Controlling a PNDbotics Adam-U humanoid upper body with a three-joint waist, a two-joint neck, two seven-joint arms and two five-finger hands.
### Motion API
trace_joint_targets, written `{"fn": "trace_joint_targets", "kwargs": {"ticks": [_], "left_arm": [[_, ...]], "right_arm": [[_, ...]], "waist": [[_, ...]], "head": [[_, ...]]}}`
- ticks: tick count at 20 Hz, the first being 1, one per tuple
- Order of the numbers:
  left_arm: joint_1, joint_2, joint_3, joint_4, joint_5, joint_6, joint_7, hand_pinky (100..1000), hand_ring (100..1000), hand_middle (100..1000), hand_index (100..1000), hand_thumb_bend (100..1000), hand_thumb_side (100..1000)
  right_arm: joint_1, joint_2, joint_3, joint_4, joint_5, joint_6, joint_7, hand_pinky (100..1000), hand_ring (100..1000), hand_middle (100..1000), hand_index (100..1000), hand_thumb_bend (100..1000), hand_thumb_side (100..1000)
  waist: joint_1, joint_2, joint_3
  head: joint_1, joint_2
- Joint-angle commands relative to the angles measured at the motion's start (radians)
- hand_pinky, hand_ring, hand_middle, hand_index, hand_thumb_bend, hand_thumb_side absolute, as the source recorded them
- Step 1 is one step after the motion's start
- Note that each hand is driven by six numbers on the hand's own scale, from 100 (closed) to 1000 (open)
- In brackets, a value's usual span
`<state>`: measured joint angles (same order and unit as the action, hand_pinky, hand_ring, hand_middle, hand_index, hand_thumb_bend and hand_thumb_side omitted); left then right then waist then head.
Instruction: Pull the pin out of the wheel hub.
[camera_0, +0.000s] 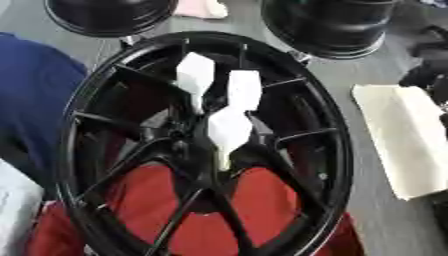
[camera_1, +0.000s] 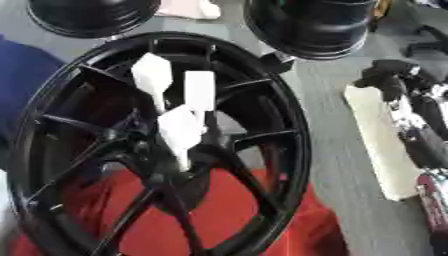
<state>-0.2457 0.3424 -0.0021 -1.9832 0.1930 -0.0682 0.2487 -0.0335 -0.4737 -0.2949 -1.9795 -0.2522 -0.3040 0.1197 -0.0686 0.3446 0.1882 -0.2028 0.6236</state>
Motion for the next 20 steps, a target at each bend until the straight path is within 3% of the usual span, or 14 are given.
{"fn": "trace_joint_targets", "kwargs": {"ticks": [1, 4, 8, 9, 10, 14, 20], "left_arm": [[0.0, 0.018, 0.006, -0.017, 0.001, 0.001, 0.0, 652, 738, 597, 685, 118, 665], [0.002, 0.022, 0.005, -0.017, 0.0, 0.002, 0.001, 651, 739, 597, 685, 119, 666], [0.004, 0.028, 0.003, -0.017, -0.002, 0.004, 0.0, 651, 740, 597, 685, 119, 666], [0.004, 0.03, 0.003, -0.017, -0.003, 0.004, 0.0, 651, 741, 597, 685, 119, 665], [0.005, 0.032, 0.003, -0.017, -0.003, 0.004, 0.0, 651, 741, 596, 685, 119, 665], [0.008, 0.039, 0.001, -0.017, -0.004, 0.006, -0.001, 651, 742, 597, 685, 118, 667], [0.007, 0.047, -0.005, -0.017, -0.005, 0.007, -0.006, 650, 744, 597, 685, 115, 669]], "right_arm": [[0.005, -0.066, -0.001, -0.021, 0.012, -0.013, 0.01, 849, 687, 671, 770, 100, 523], [0.01, -0.137, 0.008, -0.021, 0.043, -0.033, 0.017, 849, 694, 675, 775, 100, 500], [0.008, -0.295, 0.033, -0.021, 0.087, -0.057, 0.037, 849, 708, 686, 785, 100, 450], [0.004, -0.338, 0.038, -0.021, 0.097, -0.064, 0.044, 849, 715, 688, 788, 100, 495], [0.0, -0.381, 0.044, -0.021, 0.106, -0.07, 0.048, 848, 719, 694, 791, 100, 412], [-0.021, -0.532, 0.076, -0.021, 0.12, -0.08, 0.06, 847, 733, 703, 796, 100, 363], [-0.081, -0.68, 0.133, -0.021, 0.127, -0.109, 0.092, 848, 753, 717, 805, 100, 315]], "waist": [[-0.001, -0.025, 0.001], [-0.007, -0.026, 0.001], [-0.015, -0.028, 0.003], [-0.017, -0.028, 0.004], [-0.019, -0.029, 0.004], [-0.028, -0.031, 0.004], [-0.036, -0.03, 0.012]], "head": [[0.005, 0.006], [0.009, 0.009], [0.009, 0.011], [0.01, 0.012], [0.009, 0.012], [0.009, 0.013], [0.013, 0.011]]}}
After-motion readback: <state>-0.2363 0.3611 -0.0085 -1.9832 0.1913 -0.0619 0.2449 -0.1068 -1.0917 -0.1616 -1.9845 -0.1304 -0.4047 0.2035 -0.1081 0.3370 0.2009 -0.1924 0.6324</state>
